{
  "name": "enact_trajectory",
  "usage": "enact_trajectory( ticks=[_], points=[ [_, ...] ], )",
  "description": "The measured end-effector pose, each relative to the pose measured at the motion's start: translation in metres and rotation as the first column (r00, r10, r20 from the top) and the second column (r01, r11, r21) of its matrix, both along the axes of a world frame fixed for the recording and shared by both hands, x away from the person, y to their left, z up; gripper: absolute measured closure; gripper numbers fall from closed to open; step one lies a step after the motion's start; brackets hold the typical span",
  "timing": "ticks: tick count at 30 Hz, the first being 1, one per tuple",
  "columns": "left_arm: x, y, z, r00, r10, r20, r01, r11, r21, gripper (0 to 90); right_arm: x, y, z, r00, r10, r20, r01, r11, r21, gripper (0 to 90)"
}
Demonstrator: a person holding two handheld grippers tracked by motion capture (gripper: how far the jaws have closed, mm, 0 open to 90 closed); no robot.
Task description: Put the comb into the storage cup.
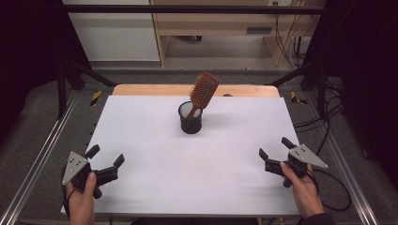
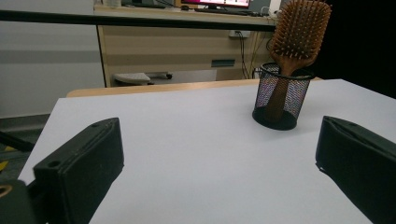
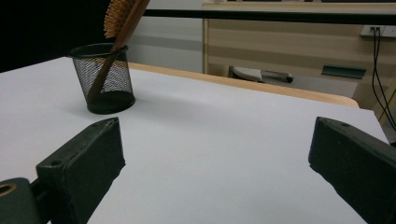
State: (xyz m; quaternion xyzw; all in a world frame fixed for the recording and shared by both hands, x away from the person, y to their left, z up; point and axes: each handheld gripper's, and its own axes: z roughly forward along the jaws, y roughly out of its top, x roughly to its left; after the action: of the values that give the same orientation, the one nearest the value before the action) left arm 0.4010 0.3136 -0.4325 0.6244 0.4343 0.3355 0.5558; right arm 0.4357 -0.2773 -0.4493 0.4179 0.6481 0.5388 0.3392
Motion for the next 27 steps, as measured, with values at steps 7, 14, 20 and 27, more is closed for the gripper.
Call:
enact_trajectory(
  ticks=[7, 14, 20, 27],
  points=[
    [0.000, -0.001, 0.000, 1.0000, -0.006, 0.001, 0.006, 1.0000, 0.004, 1.4, -0.001, 0.009, -0.002, 0.9995, 0.028, 0.011, -0.028, 0.999, -0.016, 3.4],
    [0.000, -0.001, -0.001, 0.9999, -0.012, -0.002, 0.012, 0.9999, -0.006, 1.4, 0.000, 0.017, -0.005, 0.9987, 0.051, 0.009, -0.051, 0.999, -0.012, 3.5],
    [0.000, -0.002, -0.001, 0.9998, -0.019, 0.001, 0.019, 0.9998, -0.007, 1.5, 0.002, 0.025, -0.007, 0.9966, 0.083, 0.005, -0.083, 0.997, -0.003, 3.6],
    [0.000, -0.004, -0.002, 0.9997, -0.023, 0.009, 0.023, 0.9997, -0.008, 2.0, 0.004, 0.033, -0.008, 0.9926, 0.121, 0.006, -0.121, 0.993, -0.006, 3.8]
  ],
)
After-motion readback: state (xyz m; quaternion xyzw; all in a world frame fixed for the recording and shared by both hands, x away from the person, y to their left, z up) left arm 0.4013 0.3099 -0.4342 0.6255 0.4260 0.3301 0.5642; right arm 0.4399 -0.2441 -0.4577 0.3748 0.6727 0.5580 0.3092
